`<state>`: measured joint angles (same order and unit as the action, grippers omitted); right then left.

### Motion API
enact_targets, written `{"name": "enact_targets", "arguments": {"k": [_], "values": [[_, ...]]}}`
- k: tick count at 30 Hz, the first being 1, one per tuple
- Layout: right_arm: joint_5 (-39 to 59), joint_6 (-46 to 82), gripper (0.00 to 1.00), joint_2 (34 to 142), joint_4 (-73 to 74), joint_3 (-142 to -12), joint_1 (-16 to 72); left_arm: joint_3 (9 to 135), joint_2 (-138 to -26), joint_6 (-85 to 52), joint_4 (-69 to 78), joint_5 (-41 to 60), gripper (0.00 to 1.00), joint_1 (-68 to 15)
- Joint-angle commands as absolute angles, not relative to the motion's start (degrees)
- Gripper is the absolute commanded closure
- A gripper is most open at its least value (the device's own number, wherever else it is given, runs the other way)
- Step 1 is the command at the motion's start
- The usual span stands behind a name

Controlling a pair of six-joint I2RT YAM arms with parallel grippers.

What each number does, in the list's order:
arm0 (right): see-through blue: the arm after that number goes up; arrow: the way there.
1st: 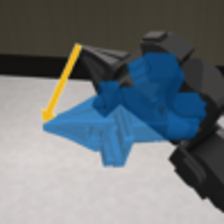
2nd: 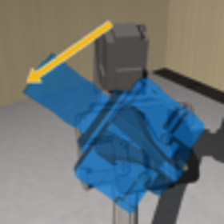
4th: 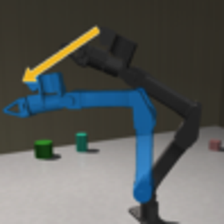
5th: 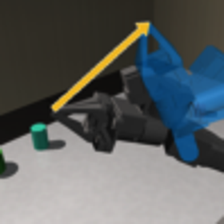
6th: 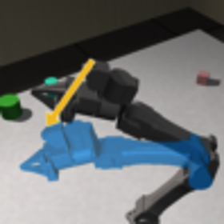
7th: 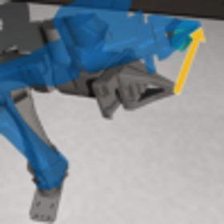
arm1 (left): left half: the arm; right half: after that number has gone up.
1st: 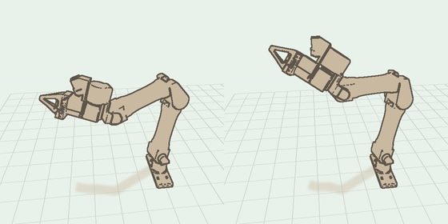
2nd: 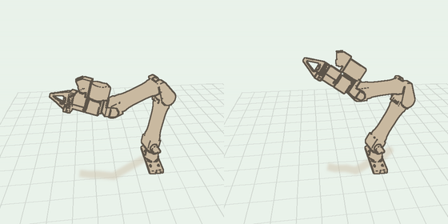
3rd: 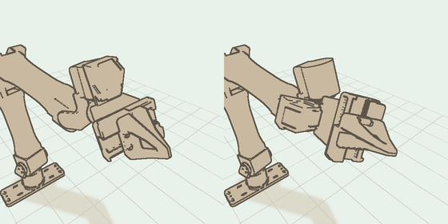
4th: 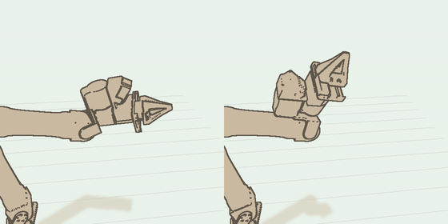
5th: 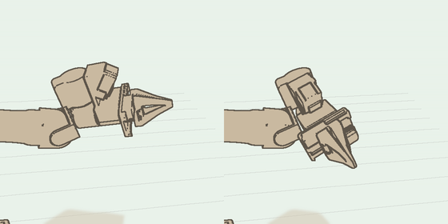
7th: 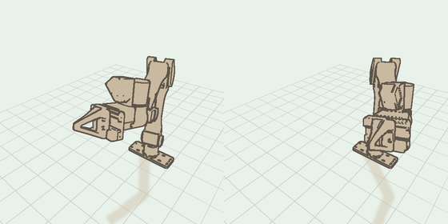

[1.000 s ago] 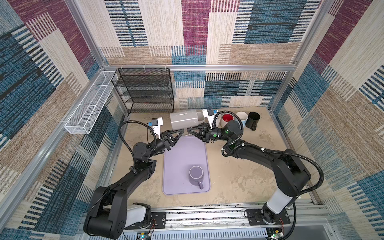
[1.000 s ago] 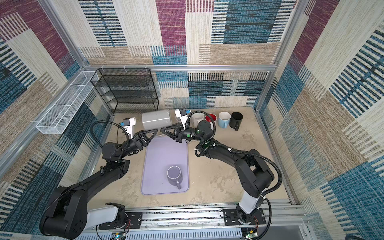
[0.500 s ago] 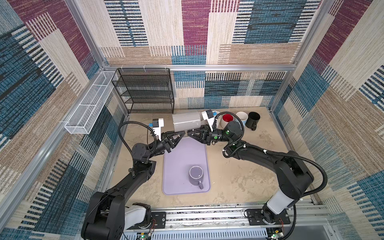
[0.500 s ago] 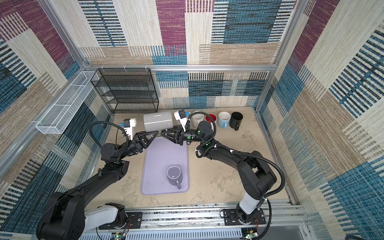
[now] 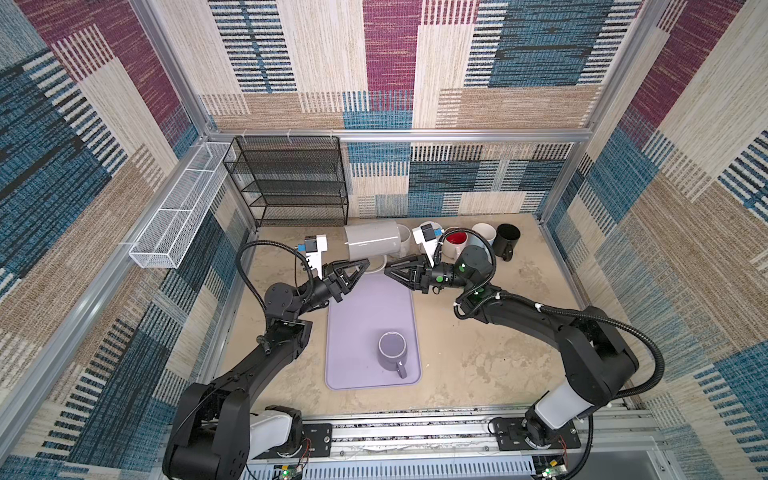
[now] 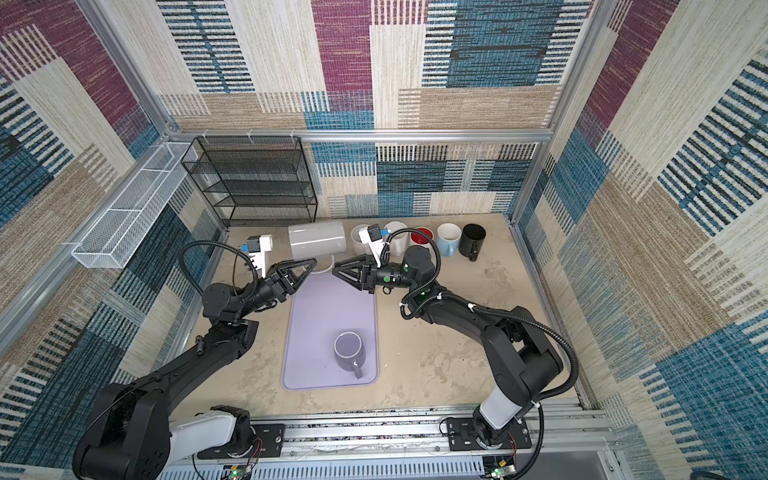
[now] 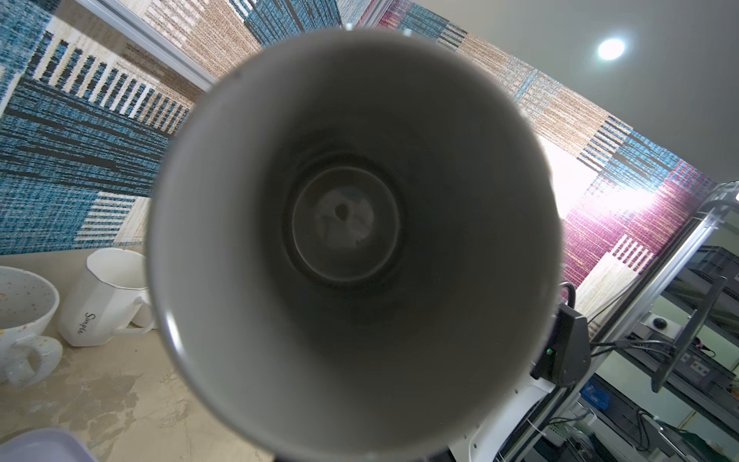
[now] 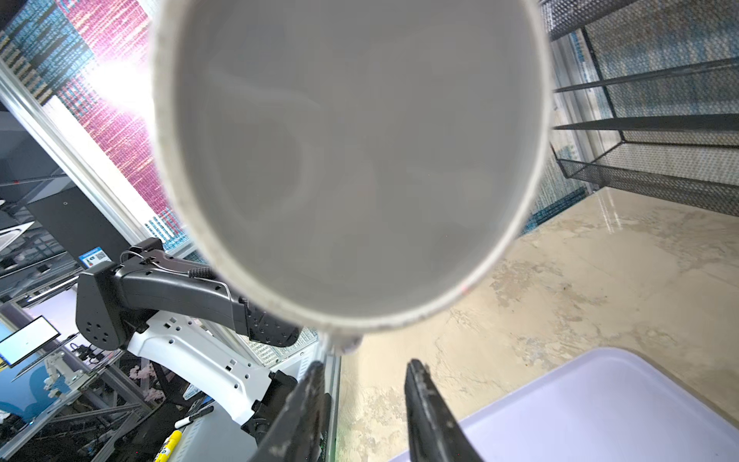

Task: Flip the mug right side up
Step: 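Close the left gripper on the grey mug's rim while the right gripper opens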

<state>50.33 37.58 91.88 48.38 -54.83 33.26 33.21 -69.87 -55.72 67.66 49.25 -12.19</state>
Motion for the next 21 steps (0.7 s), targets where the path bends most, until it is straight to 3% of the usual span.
{"name": "enact_targets", "arguments": {"k": [1,21], "values": [[48.12,36.54,0.63,90.26,47.43,-53.49,32.63,34.26,-69.31,-53.57,68.03,46.07,1.0,-12.22],[43.56,33.66,0.65,84.57,40.9,-47.84,29.81,41.09,-66.25,-41.46,31.25,36.43,1.0,-12.7]]}}
